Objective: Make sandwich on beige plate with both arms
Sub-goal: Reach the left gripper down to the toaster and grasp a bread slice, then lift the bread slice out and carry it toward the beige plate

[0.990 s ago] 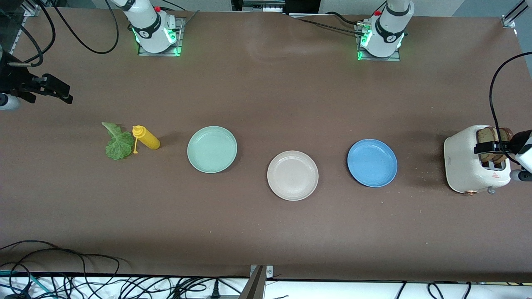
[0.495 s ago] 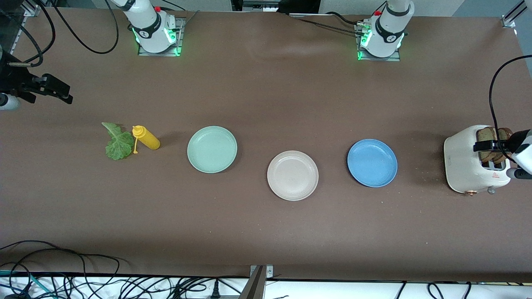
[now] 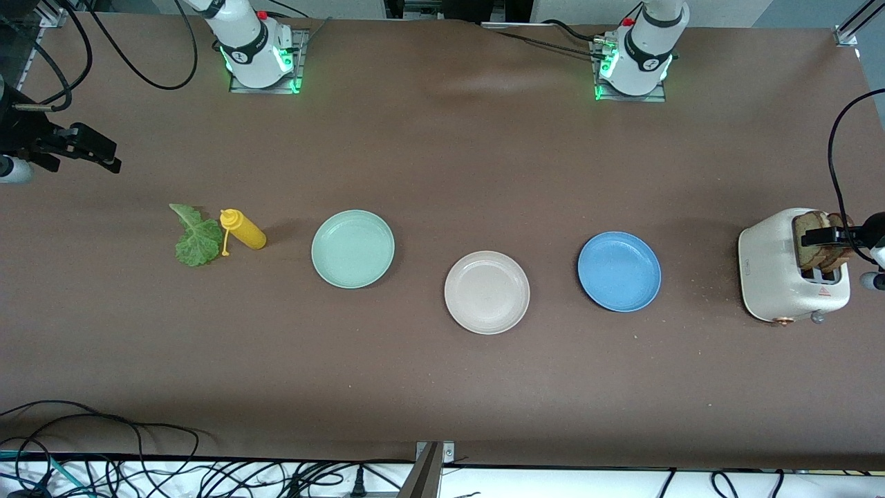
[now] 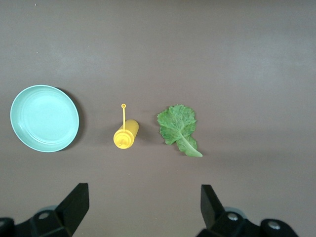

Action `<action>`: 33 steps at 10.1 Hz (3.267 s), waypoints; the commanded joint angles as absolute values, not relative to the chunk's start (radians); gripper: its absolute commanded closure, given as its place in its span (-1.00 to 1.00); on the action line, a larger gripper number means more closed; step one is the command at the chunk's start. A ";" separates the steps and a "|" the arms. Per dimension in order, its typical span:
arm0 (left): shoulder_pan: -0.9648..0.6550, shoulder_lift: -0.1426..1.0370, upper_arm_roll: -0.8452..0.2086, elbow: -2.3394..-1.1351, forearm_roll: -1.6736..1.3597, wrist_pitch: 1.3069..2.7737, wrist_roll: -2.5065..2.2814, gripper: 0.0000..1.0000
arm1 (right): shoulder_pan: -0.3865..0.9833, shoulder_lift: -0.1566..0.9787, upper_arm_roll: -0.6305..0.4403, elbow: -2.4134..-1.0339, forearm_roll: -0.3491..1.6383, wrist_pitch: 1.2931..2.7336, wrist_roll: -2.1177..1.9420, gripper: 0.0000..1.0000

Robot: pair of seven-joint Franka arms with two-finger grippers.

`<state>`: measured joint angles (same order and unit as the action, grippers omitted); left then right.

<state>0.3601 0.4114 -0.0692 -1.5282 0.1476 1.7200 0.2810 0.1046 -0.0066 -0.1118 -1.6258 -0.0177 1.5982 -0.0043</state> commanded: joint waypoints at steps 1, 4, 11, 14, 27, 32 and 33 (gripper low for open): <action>0.365 0.345 -0.078 -1.632 0.176 1.782 0.296 -1.00 | 0.104 -0.014 -0.110 -1.620 -0.020 1.583 0.006 -1.00; 0.380 0.292 -0.078 -1.719 0.176 1.844 0.296 -1.00 | 0.103 -0.015 -0.115 -1.620 -0.020 1.582 0.008 -1.00; 0.423 0.183 -0.081 -1.936 0.176 2.057 0.304 -1.00 | 0.103 -0.014 -0.115 -1.621 -0.018 1.574 0.008 -1.00; 0.431 0.176 -0.083 -1.959 0.176 2.075 0.307 -0.71 | 0.103 -0.014 -0.115 -1.621 -0.018 1.574 0.006 -1.00; 0.448 0.166 -0.149 -1.660 0.155 1.860 0.471 1.00 | 0.103 -0.014 -0.115 -1.623 -0.018 1.572 0.006 -1.00; 0.387 0.218 -0.225 -1.551 -0.133 1.672 0.431 1.00 | 0.103 -0.014 -0.117 -1.623 -0.018 1.572 0.008 -1.00; 0.341 0.236 -0.227 -1.554 -0.193 1.667 0.396 1.00 | 0.103 -0.014 -0.117 -1.623 -0.018 1.572 0.008 -1.00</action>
<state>0.3885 0.1988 -0.2261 -1.5765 -0.1268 1.6908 0.4316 0.1038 -0.0065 -0.1165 -1.6259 -0.0177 1.5844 -0.0017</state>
